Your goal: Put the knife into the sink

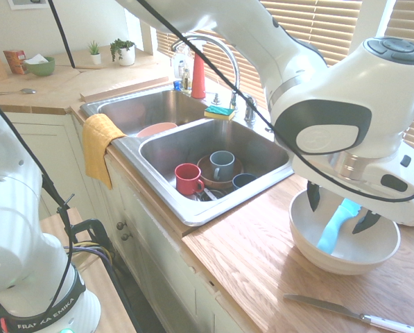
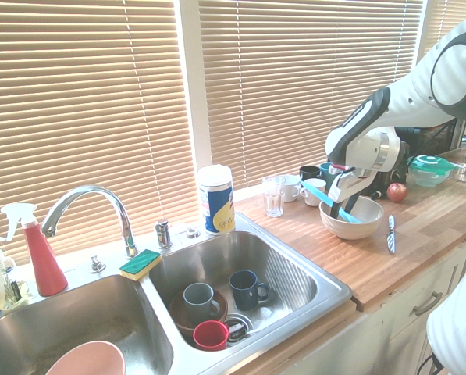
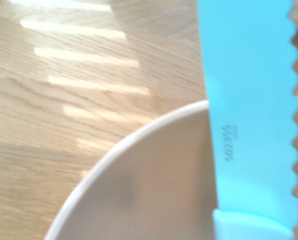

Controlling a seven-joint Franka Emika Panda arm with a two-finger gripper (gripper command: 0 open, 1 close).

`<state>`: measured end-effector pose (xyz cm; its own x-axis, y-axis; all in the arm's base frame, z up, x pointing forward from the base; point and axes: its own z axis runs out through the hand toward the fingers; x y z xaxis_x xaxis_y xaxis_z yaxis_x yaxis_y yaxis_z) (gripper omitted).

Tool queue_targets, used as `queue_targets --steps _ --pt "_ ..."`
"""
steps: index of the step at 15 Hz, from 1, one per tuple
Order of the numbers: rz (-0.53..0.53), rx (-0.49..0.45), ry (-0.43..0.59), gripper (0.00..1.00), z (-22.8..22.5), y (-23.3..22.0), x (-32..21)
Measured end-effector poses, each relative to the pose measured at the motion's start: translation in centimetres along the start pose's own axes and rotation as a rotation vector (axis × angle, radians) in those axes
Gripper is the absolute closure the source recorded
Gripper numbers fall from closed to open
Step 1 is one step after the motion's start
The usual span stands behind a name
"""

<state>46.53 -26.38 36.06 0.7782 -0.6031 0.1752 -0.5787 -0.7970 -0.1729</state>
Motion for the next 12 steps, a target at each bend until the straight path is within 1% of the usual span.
queue_targets --steps 6,12 --pt "0.021 -0.009 0.011 1.00 0.3 1.2 0.3" --pt "0.016 -0.008 0.013 1.00 0.3 1.0 0.3"
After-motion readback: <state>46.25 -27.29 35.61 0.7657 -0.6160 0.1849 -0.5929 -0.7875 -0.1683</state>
